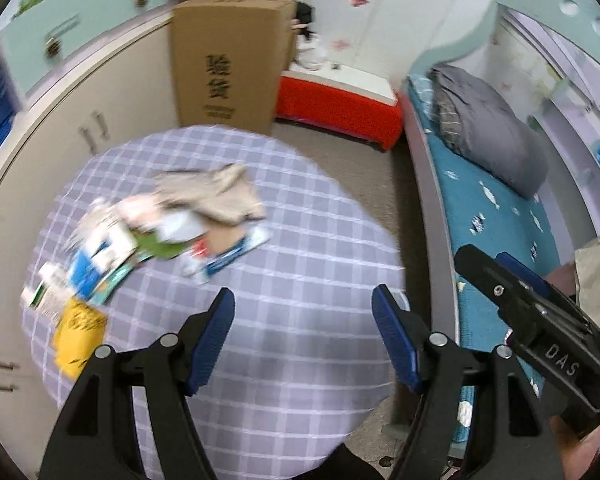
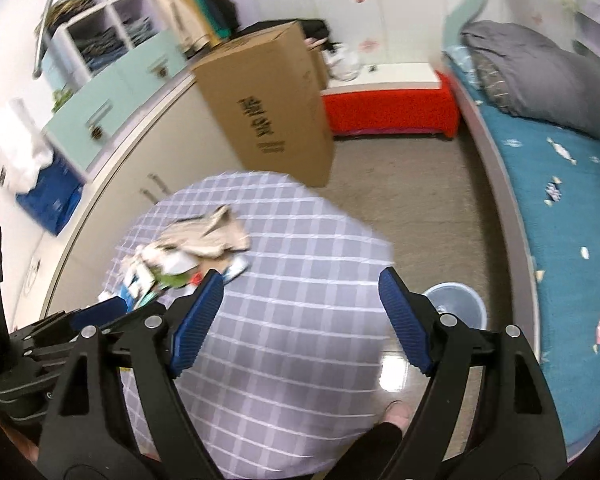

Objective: Collect trash
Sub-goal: 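Return the left gripper to the table and grasp the yellow snack bag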

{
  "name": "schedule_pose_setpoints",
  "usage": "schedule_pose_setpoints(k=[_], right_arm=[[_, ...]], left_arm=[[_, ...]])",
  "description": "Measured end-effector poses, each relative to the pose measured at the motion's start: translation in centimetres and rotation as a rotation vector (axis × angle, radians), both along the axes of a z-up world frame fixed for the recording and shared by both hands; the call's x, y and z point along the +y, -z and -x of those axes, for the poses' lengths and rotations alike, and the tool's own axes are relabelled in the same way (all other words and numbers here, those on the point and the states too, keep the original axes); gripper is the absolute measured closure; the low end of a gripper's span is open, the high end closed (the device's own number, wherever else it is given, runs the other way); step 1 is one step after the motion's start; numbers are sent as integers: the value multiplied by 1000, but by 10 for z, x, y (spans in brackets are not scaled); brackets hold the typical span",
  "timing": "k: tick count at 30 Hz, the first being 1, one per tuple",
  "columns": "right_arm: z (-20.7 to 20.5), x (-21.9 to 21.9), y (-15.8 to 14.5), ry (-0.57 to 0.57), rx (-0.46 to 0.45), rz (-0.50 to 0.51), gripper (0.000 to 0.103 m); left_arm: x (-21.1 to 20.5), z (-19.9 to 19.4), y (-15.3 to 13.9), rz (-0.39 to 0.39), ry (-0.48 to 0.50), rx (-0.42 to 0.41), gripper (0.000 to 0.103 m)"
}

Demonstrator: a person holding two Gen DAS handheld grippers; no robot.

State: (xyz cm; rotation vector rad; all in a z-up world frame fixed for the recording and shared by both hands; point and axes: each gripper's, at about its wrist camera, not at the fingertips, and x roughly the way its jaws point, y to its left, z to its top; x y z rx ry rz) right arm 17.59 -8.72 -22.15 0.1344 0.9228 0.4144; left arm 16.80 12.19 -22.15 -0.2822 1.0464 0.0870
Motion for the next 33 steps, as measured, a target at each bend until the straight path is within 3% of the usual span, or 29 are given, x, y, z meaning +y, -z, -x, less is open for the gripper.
schedule_pose_setpoints(k=[7, 13, 19, 26, 27, 28, 29, 33], right_arm=[[25, 92, 28, -110, 55, 3, 24], [40, 143, 56, -176, 126, 27, 24], [46, 166, 74, -191, 171, 57, 24], [45, 170, 82, -175, 186, 84, 24], [45, 169, 82, -171, 185, 87, 24], [44, 168, 83, -167, 186, 90, 24], [43, 168, 83, -165, 187, 90, 24], [38, 163, 82, -143, 188, 86, 24]], left_arm=[[97, 52, 32, 13, -144, 48, 33], [165, 92, 73, 15, -241, 81, 33], [185, 96, 103, -49, -173, 133, 33], [175, 79, 132, -154, -82, 203, 34], [173, 78, 133, -166, -75, 209, 43], [173, 76, 135, -173, -72, 217, 66], [174, 75, 136, -156, -74, 225, 75], [176, 74, 122, -98, -89, 190, 83]])
